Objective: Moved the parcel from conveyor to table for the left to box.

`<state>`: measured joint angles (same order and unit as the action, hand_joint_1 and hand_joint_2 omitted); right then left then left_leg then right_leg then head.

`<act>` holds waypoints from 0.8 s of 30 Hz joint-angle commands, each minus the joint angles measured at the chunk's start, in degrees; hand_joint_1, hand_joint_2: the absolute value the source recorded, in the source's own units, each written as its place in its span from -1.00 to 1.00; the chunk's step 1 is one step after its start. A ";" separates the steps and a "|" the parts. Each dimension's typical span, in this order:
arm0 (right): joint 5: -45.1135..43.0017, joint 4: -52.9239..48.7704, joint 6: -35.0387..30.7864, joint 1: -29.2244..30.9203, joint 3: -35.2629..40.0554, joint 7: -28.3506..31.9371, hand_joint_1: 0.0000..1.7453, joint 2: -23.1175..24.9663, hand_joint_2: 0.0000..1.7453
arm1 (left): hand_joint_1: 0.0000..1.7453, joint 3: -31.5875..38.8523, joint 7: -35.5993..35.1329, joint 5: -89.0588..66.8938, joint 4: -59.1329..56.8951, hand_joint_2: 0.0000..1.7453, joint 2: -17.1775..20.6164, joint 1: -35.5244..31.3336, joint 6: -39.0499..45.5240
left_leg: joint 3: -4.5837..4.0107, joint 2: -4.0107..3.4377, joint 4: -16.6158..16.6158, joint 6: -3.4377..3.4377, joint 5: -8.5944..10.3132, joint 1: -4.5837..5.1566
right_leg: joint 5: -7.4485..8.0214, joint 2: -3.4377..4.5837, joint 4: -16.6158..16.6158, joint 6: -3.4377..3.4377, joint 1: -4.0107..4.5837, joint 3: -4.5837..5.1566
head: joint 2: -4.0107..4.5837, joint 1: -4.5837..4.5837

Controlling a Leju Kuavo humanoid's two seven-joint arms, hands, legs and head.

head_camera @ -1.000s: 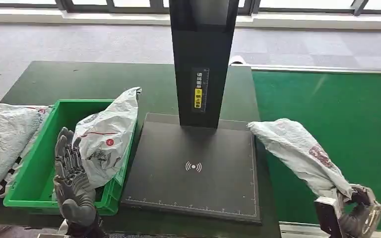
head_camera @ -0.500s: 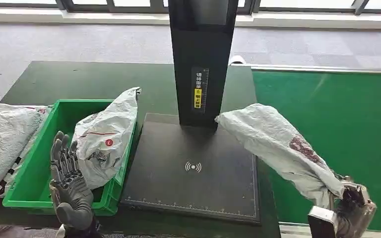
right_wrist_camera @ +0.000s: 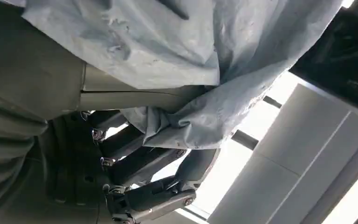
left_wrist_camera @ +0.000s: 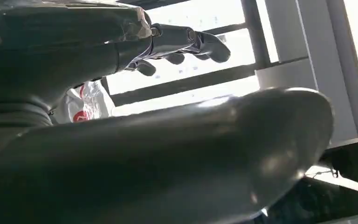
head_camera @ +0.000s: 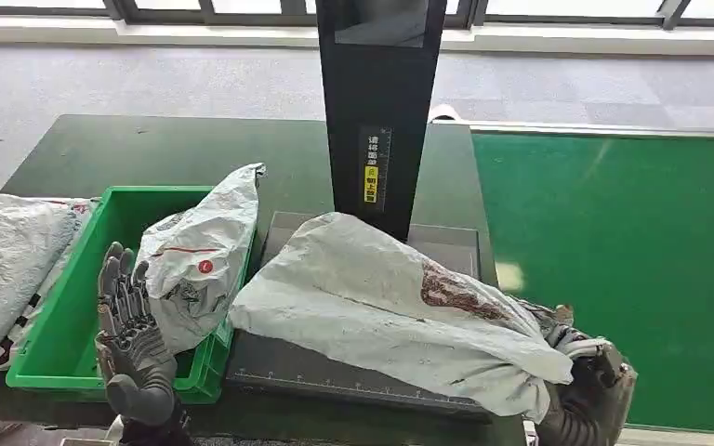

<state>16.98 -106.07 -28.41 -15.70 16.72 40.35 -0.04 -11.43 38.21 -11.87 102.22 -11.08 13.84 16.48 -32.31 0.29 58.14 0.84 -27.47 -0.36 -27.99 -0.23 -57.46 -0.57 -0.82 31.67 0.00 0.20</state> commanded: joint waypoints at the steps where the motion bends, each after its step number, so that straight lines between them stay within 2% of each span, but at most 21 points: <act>1: -2.22 10.26 11.58 4.68 -0.02 -0.35 1.00 0.51 1.00 | -1.00 1.13 1.79 0.08 -3.00 -1.00 0.67 -1.67 1.09 | 0.11 -0.12 -0.19 -0.02 0.08 -0.03 | 0.13 0.11 0.22 0.04 0.04 -0.09 | 0.00 0.00; 5: -0.45 17.56 17.64 8.47 -2.04 -1.82 1.00 2.29 1.00 | -1.00 0.85 1.79 0.43 -4.64 -1.00 0.56 -3.32 0.81 | 0.12 -0.13 -0.15 0.01 0.07 -0.04 | 0.12 0.15 0.18 0.05 0.06 -0.08 | 0.00 0.00; 11: -2.21 28.78 20.14 11.10 -6.58 -4.20 1.00 3.16 1.00 | -1.00 -0.73 1.79 2.22 -12.20 -1.00 0.31 -9.75 -0.95 | 0.12 0.10 -0.21 -0.01 0.17 -0.03 | 0.15 -0.09 0.25 0.03 0.05 -0.14 | 0.00 0.00; 14: -1.21 36.12 16.90 14.71 -9.87 -4.99 1.00 4.95 1.00 | -1.00 -1.23 1.79 2.17 -13.96 -1.00 0.03 -11.20 -0.98 | 0.16 0.01 -0.16 -0.01 0.13 -0.03 | 0.15 -0.02 0.21 0.02 0.05 -0.17 | 0.00 0.00; 17: 1.72 38.81 12.78 16.26 -12.26 -6.21 1.00 5.93 1.00 | -1.00 -1.58 1.79 2.14 -15.20 -1.00 -0.29 -12.45 -1.30 | 0.13 -0.04 -0.20 0.00 0.18 -0.03 | 0.26 0.06 0.25 0.03 0.05 -0.12 | 0.00 0.00; 19: 2.05 38.70 12.29 15.80 -12.77 -6.40 1.00 5.98 1.00 | -1.00 -1.67 1.75 2.20 -15.76 -1.00 -0.31 -13.05 -1.58 | 0.07 0.02 -0.15 0.00 0.19 -0.01 | 0.24 0.01 0.19 0.03 0.02 -0.06 | 0.00 0.00; 22: 5.02 38.35 7.82 14.76 -15.15 -8.26 1.00 6.63 1.00 | -1.00 -1.47 1.63 2.20 -16.46 -1.00 -0.54 -13.46 -1.94 | 0.11 0.10 -0.20 0.01 0.20 0.00 | 0.22 -0.08 0.24 0.04 0.02 -0.12 | 0.00 0.00; 24: 5.36 36.51 6.78 12.31 -16.07 -8.07 1.00 6.31 1.00 | -1.00 -0.78 1.46 2.28 -16.19 -1.00 -0.73 -13.62 -1.69 | 0.13 0.07 -0.15 0.01 0.15 0.00 | 0.18 -0.04 0.19 0.04 0.01 -0.10 | 0.00 0.00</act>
<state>20.20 -75.49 -17.40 -2.92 8.43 33.37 4.00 -12.28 38.21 -9.88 91.91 -11.98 3.43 14.95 -32.30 0.29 58.18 0.86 -27.44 -0.36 -27.89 -0.19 -57.47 -0.59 -0.83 31.70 0.00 0.20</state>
